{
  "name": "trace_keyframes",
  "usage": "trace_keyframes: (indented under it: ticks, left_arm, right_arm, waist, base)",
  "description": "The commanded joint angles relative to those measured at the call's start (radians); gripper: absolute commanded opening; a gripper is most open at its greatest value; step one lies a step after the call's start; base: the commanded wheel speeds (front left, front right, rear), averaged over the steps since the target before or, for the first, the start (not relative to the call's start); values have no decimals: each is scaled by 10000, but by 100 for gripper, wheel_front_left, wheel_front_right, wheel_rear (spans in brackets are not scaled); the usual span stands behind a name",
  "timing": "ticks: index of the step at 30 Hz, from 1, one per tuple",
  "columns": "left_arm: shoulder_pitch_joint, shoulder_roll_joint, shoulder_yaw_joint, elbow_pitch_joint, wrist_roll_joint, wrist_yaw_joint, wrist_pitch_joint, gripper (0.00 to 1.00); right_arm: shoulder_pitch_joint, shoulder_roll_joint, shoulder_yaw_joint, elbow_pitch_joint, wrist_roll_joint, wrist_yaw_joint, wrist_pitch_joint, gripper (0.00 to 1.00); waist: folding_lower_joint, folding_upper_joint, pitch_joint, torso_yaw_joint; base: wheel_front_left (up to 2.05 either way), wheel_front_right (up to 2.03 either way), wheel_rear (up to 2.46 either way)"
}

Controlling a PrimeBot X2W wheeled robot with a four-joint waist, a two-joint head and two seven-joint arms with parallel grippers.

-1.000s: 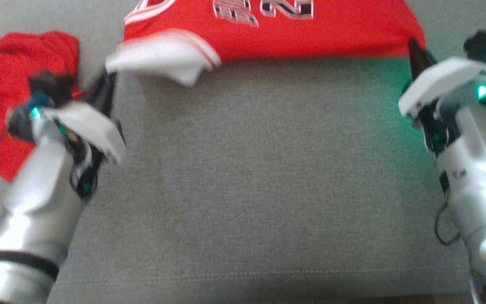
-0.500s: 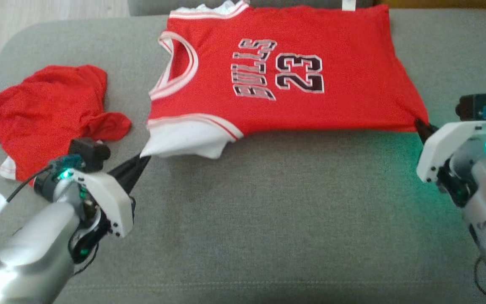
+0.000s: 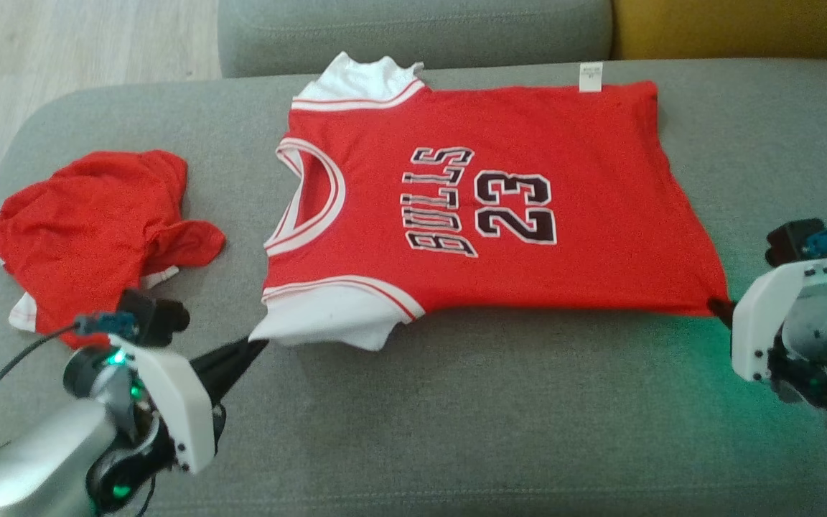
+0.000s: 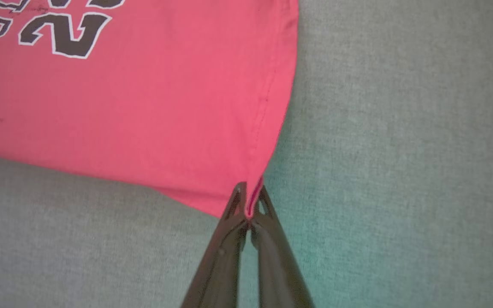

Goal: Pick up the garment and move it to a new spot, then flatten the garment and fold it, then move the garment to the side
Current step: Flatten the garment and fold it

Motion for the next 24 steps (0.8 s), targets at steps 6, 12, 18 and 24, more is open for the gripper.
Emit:
trace_keyframes:
  ticks: [6, 12, 18, 24]
  left_arm:
    - [135, 1156, 27, -1245, -832, 12, 582, 0]
    - [548, 1860, -269, -2077, -1600, 12, 1177, 0]
    - [833, 2409, -546, -2960, -2227, 12, 1761, 0]
    - [813, 2635, -388, -3369, -2442, 56, 1692, 0]
  right_arm:
    - [427, -1005, 599, -1036, 645, -7, 741, 0]
    - [872, -1603, 1080, -1897, 1272, -7, 1914, 0]
    - [1385, -2337, 1304, -2853, 2058, -7, 3491, 0]
    - [1592, -2692, 897, -3574, 2317, -7, 4038, 0]
  waist:
    - [1, -1, -331, -67]
    - [1, -1, -643, -98]
    - [1, -1, -816, -112]
    - [1, -1, -802, -146]
  base:
    - [0, 0, 0]
    - [0, 0, 0]
    - [0, 0, 0]
    - [0, 0, 0]
